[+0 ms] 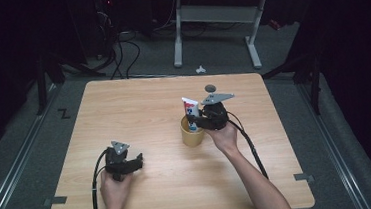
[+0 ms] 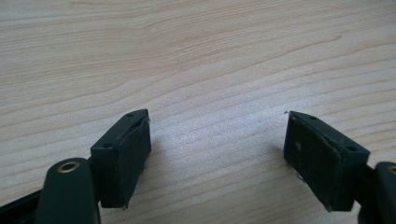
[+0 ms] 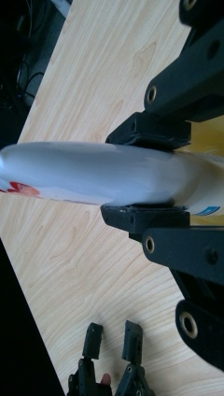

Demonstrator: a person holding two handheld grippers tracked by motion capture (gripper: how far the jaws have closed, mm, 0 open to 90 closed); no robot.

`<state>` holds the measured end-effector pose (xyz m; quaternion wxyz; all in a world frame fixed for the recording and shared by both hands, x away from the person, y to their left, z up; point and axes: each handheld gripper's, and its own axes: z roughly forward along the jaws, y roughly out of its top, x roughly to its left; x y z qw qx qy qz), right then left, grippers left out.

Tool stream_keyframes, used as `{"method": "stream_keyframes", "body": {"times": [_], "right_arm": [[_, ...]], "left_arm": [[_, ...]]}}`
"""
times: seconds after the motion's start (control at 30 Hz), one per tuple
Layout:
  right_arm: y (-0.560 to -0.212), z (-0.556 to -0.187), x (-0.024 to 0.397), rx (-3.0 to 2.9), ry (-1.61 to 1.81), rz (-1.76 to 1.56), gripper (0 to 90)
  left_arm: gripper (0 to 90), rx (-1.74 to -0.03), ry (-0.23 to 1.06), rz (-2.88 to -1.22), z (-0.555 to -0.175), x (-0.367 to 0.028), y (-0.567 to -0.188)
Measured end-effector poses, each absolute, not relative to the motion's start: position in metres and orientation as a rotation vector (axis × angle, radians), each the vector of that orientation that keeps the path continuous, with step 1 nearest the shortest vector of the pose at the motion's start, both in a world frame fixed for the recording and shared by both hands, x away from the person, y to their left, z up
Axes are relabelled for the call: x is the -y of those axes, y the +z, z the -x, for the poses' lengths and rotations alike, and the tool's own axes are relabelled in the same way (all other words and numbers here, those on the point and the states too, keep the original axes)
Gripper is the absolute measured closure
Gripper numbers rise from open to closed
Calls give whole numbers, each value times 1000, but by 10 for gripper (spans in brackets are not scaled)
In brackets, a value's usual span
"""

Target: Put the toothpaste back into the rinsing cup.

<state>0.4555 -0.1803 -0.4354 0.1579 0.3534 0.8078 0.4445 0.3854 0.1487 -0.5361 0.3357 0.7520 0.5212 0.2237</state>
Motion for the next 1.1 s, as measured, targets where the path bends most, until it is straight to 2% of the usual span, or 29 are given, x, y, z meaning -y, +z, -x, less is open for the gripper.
{"method": "stream_keyframes", "body": {"times": [1.1], "right_arm": [[-448,-455,175,-2344,1220,-1010,661]], "left_arm": [[235,-1360,583,-1961,-385,-149,-536]]}}
